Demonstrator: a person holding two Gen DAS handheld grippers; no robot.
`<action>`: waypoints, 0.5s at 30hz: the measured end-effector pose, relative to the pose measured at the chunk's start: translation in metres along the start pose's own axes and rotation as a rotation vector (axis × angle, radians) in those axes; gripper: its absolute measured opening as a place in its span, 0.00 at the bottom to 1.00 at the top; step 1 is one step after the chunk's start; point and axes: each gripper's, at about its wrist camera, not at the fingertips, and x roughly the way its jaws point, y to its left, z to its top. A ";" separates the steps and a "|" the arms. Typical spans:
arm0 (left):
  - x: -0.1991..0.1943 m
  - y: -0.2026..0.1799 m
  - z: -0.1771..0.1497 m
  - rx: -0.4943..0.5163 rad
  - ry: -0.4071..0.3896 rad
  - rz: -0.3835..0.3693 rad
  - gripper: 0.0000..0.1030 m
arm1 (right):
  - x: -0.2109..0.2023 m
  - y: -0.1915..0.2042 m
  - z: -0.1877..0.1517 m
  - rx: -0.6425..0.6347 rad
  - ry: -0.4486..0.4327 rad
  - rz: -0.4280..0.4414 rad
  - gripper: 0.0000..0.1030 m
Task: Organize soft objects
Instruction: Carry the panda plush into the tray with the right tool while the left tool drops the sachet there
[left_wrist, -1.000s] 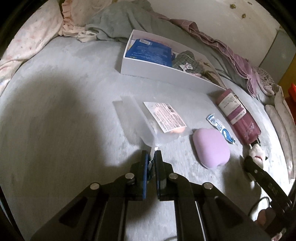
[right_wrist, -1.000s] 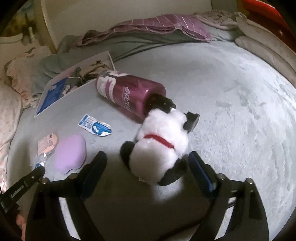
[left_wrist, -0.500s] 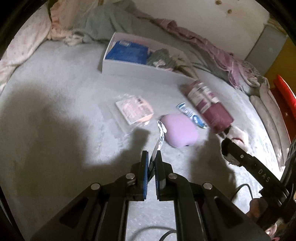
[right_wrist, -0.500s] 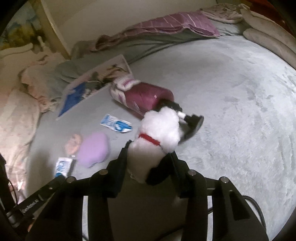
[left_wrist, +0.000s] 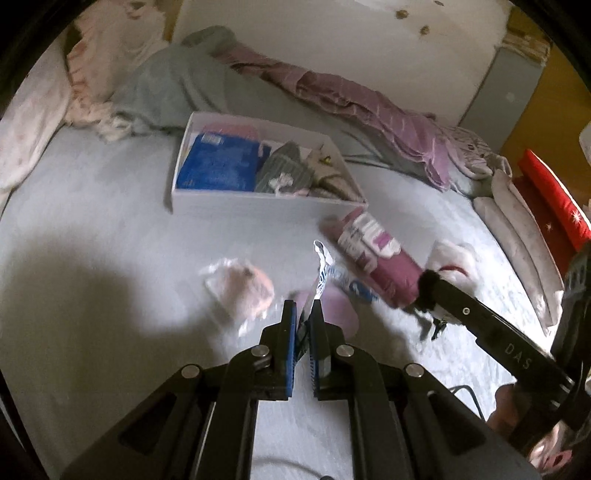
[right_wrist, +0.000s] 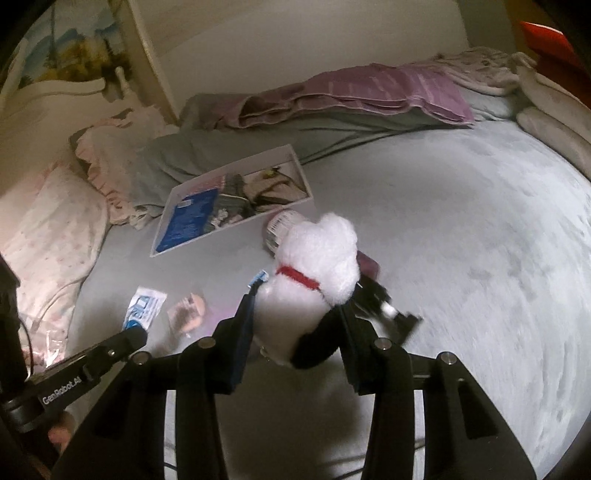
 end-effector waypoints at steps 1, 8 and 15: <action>0.002 0.001 0.006 0.007 -0.001 -0.009 0.05 | 0.003 0.001 0.005 -0.006 0.014 0.013 0.43; 0.019 0.013 0.058 0.047 -0.030 -0.056 0.05 | 0.039 0.007 0.045 -0.092 0.127 0.105 0.43; 0.050 0.024 0.104 0.068 -0.050 -0.013 0.05 | 0.079 0.015 0.092 -0.173 0.161 0.173 0.43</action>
